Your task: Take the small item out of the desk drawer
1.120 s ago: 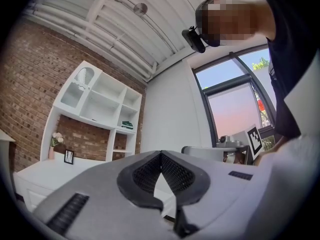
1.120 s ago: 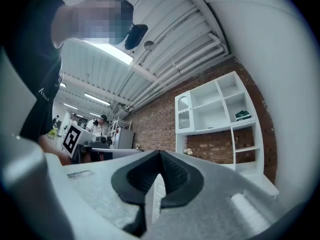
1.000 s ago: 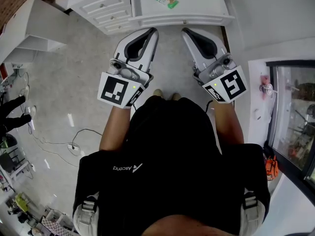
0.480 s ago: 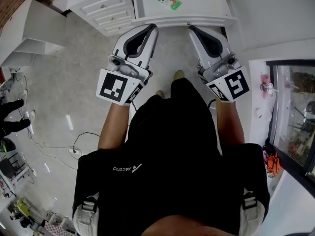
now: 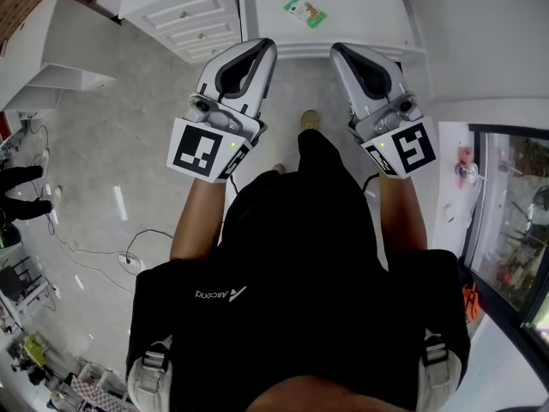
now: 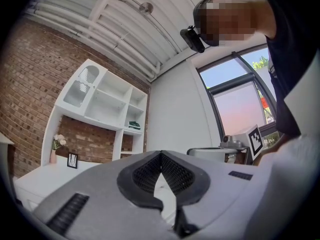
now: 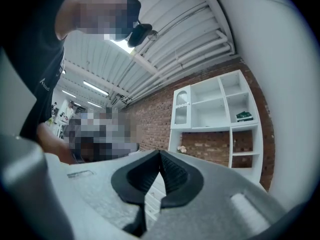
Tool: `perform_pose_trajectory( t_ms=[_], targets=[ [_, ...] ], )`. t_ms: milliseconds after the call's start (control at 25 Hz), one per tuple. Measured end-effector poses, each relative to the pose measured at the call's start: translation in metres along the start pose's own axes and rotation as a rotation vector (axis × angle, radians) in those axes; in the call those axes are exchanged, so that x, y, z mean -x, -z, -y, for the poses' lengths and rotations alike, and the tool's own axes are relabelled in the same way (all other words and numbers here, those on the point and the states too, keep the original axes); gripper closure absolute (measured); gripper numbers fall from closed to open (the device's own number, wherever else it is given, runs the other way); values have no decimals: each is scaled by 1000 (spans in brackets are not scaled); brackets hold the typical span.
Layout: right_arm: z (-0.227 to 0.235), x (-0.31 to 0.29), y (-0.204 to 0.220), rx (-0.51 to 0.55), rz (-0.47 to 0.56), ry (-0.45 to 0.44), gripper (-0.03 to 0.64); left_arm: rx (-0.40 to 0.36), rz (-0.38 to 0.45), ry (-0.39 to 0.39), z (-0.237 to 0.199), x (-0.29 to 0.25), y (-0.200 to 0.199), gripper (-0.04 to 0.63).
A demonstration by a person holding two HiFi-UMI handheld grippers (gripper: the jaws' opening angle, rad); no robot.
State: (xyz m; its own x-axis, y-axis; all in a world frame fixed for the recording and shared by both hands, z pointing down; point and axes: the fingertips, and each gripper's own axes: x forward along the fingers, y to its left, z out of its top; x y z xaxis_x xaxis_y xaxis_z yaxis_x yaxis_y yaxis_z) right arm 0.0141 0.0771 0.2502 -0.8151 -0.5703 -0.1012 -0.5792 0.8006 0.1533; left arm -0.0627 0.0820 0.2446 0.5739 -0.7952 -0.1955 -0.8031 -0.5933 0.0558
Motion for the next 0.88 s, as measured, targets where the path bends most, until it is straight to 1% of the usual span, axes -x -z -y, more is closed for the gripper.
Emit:
perform_pose_trajectory(
  t_ms=[200, 440, 640, 880],
  targets=[
    [36, -22, 16, 35, -20, -18, 614, -2, 7, -16, -22, -34, 8, 597],
    [88, -51, 37, 40, -40, -44, 615, -19, -11, -59, -52, -80, 22, 597],
    [125, -75, 61, 22, -101, -77, 615, -29, -20, -108, -78, -118, 35, 597],
    [163, -98, 88, 23, -146, -132, 614, -40, -42, -158, -101, -160, 53, 597]
  ],
)
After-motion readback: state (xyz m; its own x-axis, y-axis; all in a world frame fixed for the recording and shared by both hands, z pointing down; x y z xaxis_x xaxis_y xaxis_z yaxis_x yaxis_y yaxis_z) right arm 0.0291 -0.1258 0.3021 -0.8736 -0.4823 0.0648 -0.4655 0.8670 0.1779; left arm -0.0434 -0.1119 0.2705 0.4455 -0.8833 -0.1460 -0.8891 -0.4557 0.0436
